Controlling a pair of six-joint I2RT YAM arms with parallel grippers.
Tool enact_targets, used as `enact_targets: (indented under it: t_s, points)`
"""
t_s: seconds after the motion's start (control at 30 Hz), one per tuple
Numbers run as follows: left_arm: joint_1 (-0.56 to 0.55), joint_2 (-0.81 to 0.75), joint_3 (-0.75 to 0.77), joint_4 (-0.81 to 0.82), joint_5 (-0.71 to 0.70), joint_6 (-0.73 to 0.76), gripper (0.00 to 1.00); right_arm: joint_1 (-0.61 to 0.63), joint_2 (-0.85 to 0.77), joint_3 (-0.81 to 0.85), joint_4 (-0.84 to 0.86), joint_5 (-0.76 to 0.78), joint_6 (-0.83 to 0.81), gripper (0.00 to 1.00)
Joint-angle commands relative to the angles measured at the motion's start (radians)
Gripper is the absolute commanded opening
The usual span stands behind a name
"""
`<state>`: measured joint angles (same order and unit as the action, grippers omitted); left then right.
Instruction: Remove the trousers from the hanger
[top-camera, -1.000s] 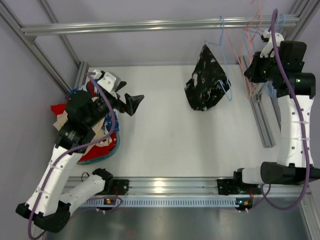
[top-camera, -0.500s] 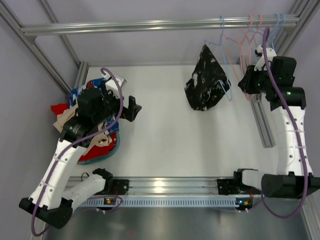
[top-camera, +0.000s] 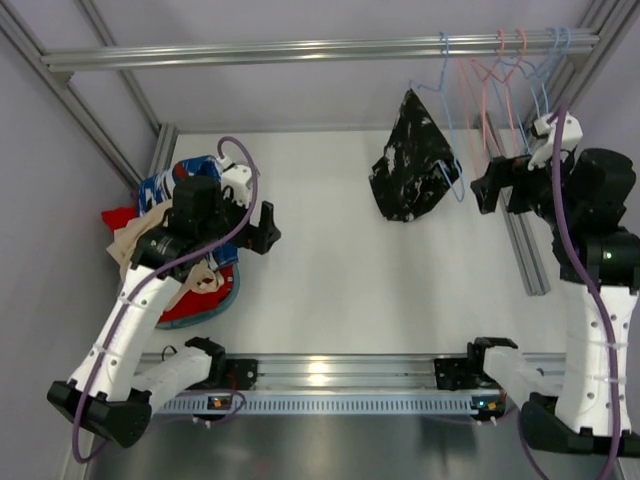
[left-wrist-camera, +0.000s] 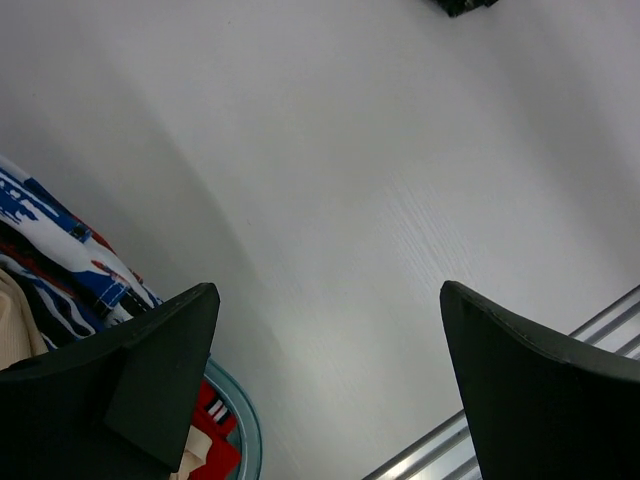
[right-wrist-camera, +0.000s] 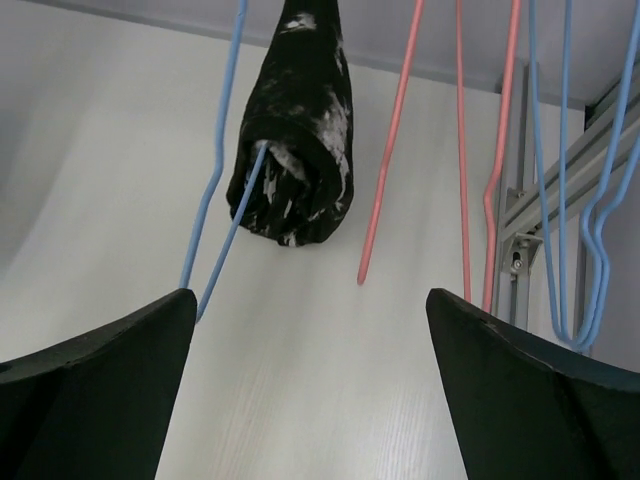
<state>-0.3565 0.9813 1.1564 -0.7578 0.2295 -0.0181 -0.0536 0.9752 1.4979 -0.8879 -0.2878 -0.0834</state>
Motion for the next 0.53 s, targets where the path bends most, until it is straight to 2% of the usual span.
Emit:
enact_targets:
  t_s: [0.0,0.1,0.23,0.5]
  points:
    - [0.03,-0.019,0.049,-0.031,0.001,-0.006,0.98,-0.009,-0.11,-0.059,-0.057,-0.072,-0.068,0.99]
    - [0.103,-0.05,0.048,-0.031,0.033,-0.037,0.98,-0.009,-0.199,-0.145,-0.101,-0.09,-0.116,0.99]
    - [0.195,-0.121,0.023,-0.035,0.007,-0.054,0.98,-0.009,-0.335,-0.249,-0.14,-0.12,-0.165,0.99]
    - [0.235,-0.176,0.022,-0.071,-0.047,-0.063,0.98,-0.009,-0.386,-0.283,-0.172,-0.157,-0.139,0.99]
